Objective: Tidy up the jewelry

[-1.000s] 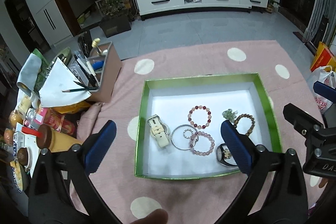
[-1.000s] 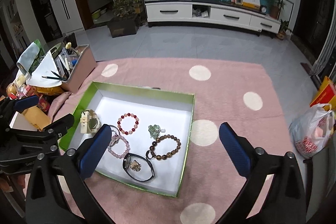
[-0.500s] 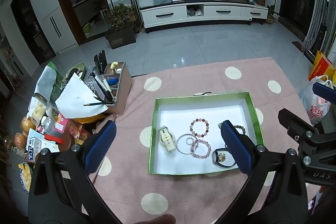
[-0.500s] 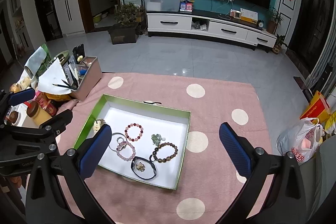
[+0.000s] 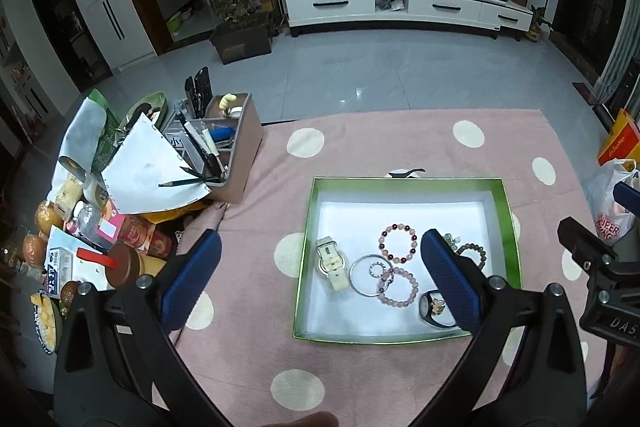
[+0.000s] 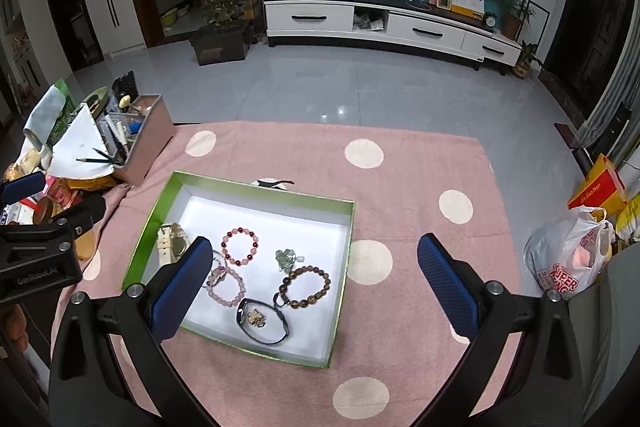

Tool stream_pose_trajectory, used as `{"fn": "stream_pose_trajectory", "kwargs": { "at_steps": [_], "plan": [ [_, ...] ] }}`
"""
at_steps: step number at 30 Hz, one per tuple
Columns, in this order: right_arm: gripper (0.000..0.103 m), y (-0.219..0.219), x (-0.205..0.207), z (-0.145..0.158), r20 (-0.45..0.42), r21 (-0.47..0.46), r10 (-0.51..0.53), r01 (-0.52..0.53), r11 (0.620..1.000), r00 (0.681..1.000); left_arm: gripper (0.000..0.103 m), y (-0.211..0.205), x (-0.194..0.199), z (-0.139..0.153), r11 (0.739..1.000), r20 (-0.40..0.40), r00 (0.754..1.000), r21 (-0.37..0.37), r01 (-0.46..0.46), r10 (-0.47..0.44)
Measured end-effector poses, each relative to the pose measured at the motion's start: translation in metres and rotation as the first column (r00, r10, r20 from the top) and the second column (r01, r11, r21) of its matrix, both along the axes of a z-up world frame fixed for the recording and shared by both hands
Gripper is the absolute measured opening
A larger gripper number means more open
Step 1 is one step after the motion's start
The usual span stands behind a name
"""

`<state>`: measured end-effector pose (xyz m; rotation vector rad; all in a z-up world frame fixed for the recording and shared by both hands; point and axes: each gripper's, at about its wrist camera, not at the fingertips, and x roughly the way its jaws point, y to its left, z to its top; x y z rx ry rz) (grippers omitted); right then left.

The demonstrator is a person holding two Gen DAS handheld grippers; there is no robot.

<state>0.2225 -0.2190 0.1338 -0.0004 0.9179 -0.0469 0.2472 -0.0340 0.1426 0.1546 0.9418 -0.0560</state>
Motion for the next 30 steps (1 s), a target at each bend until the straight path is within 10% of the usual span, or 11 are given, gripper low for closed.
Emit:
{"fn": "stream_pose_trajectory", "kwargs": {
  "at_steps": [30],
  "plan": [
    [0.102, -0.0040, 0.0019, -0.0058, -0.010, 0.009, -0.006, 0.006, 1.000, 1.000, 0.101, -0.0015, 0.0081, -0.0077, 1.000, -0.018, 1.000, -0.015, -0.007, 0.007]
  ]
}}
